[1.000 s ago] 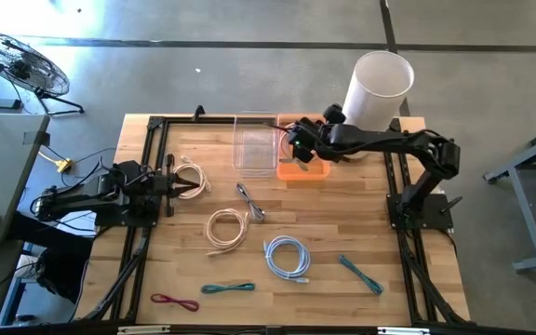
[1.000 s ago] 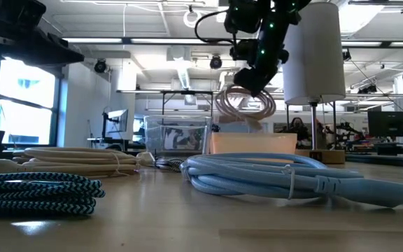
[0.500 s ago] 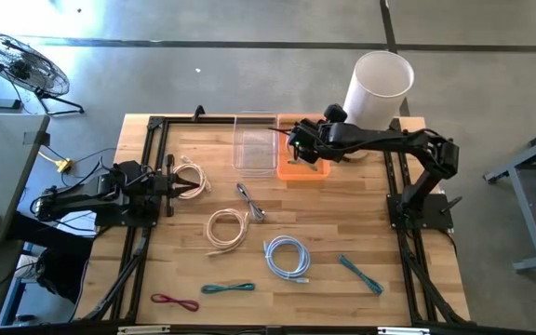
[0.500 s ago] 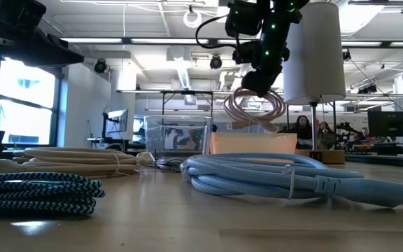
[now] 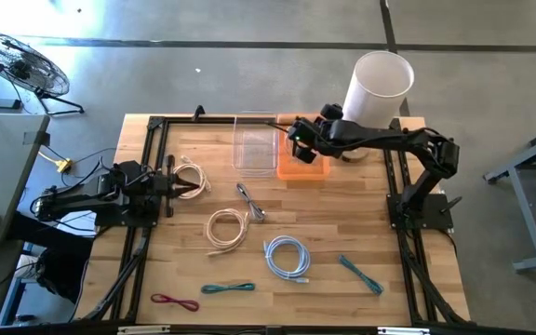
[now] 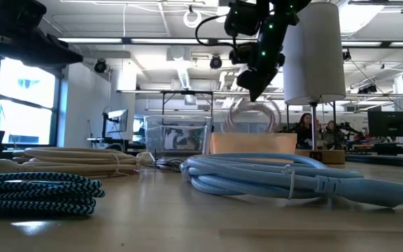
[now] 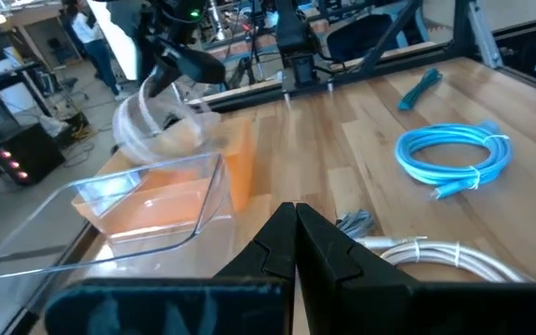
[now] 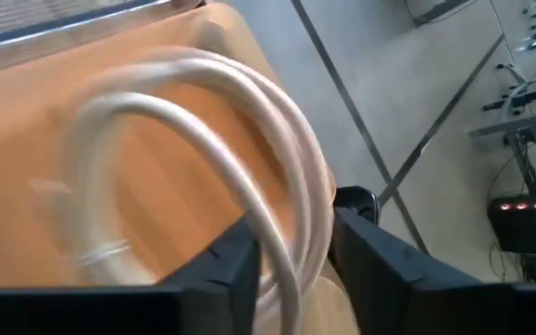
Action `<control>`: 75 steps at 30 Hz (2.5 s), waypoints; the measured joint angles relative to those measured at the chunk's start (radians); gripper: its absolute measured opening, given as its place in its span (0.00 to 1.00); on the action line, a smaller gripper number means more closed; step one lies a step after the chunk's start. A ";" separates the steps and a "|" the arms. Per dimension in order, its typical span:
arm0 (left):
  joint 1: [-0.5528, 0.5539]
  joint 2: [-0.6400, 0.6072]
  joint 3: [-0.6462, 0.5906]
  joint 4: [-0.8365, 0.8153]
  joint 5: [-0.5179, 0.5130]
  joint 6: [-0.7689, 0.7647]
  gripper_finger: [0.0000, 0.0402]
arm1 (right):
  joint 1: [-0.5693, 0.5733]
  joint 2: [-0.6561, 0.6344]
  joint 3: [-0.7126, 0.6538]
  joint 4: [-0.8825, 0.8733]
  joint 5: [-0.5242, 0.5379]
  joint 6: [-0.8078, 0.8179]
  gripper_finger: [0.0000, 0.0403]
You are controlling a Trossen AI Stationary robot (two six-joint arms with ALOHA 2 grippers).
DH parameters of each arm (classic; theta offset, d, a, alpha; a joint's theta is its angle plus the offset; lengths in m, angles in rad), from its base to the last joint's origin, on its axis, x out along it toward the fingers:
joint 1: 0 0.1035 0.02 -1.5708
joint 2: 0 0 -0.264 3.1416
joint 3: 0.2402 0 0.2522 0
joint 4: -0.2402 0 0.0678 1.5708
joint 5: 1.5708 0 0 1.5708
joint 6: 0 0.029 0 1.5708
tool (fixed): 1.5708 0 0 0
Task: Pick & Place USB Port
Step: Put the bottom right light brown hdmi cable into the orange bin, then put the right blue charger cable into the transparent bin
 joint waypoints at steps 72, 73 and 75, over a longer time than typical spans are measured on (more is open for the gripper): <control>0.000 0.000 0.000 -0.011 0.164 -0.302 0.41 | 0.819 -0.103 -0.500 0.041 -1.037 1.100 0.50; 0.000 0.000 0.000 -0.011 0.164 -0.302 0.41 | 0.819 -0.103 -0.509 0.041 -1.035 1.110 0.50; 0.000 0.000 0.000 -0.011 0.164 -0.302 0.41 | 0.818 -0.103 -0.528 0.051 -1.033 1.138 0.50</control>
